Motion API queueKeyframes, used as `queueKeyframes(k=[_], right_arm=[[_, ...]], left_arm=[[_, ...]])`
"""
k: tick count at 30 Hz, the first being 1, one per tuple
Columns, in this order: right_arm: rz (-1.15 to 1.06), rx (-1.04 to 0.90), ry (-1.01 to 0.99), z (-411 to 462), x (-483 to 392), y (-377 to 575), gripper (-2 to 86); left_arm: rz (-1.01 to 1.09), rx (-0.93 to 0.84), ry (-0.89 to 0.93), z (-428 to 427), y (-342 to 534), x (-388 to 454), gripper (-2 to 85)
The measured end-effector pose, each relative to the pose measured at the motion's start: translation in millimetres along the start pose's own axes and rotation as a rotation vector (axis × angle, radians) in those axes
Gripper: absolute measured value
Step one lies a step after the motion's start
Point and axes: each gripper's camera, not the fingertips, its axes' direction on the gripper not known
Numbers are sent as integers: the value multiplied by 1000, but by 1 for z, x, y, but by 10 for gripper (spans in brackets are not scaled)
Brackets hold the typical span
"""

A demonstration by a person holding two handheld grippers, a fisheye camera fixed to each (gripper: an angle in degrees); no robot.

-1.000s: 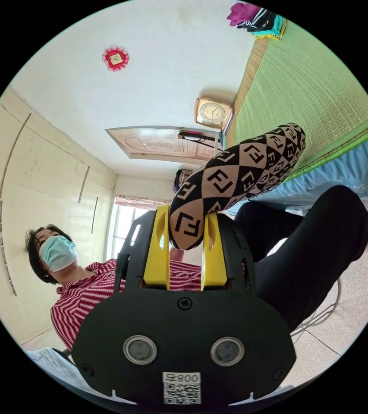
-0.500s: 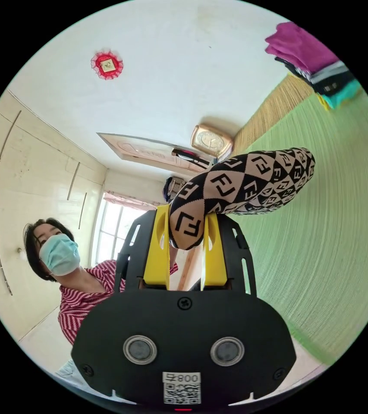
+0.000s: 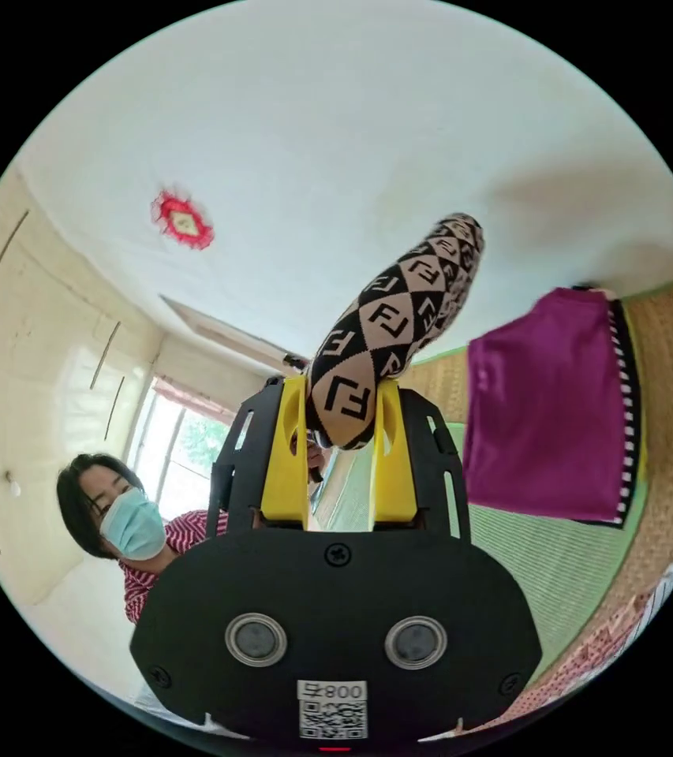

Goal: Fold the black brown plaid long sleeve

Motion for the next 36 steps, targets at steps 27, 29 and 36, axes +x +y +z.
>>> queueKeyframes(k=[27, 29, 36], right_arm=[[19, 327, 437, 47, 24, 96, 49], [64, 242, 452, 66, 42, 84, 67], [73, 160, 458, 76, 53, 118, 60]], left_arm=[[-223, -246, -35, 105, 8, -156, 78], [-214, -247, -48, 99, 2, -160, 78], [-261, -184, -44, 52, 12, -171, 80]])
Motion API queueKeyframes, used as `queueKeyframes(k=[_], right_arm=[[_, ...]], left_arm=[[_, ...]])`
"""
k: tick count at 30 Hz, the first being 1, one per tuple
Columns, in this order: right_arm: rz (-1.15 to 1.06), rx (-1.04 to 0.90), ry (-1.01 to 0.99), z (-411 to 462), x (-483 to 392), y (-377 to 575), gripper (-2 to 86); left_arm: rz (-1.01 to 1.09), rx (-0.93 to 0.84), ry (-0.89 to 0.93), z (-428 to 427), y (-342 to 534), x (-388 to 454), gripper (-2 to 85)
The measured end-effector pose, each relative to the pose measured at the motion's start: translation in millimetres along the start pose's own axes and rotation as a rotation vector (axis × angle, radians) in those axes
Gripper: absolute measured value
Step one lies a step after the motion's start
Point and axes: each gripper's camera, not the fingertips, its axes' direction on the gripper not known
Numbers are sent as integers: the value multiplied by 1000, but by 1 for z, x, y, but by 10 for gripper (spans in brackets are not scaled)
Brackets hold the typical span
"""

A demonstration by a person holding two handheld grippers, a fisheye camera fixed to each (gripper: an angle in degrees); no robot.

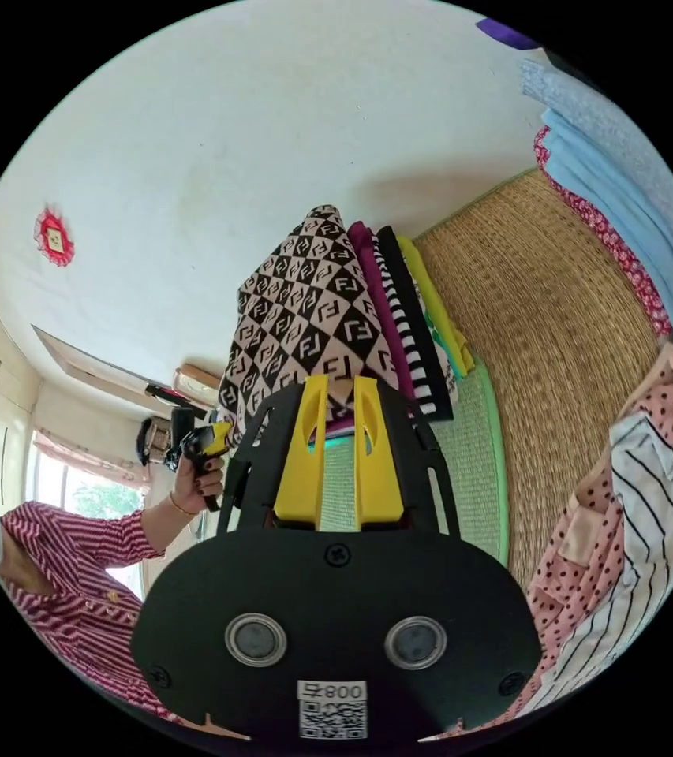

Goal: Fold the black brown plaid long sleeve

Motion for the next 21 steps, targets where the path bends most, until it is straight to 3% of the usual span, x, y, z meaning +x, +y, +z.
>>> queueKeyframes(k=[2, 7, 9, 15, 21], right_arm=[[9, 14, 97, -26, 9, 24, 60], [214, 57, 670, -130, 66, 93, 91], [286, 60, 734, -149, 93, 106, 97], [458, 5, 617, -126, 171, 118, 91], [355, 81, 431, -130, 142, 142, 27]], left_arm=[[-32, 25, -27, -24, 18, -7, 78], [-117, -80, -70, -38, 64, -32, 69], [-174, -118, -42, -33, 82, -44, 65], [-216, -186, 62, -8, 113, -42, 41], [-167, -194, 148, -20, 124, -26, 24]])
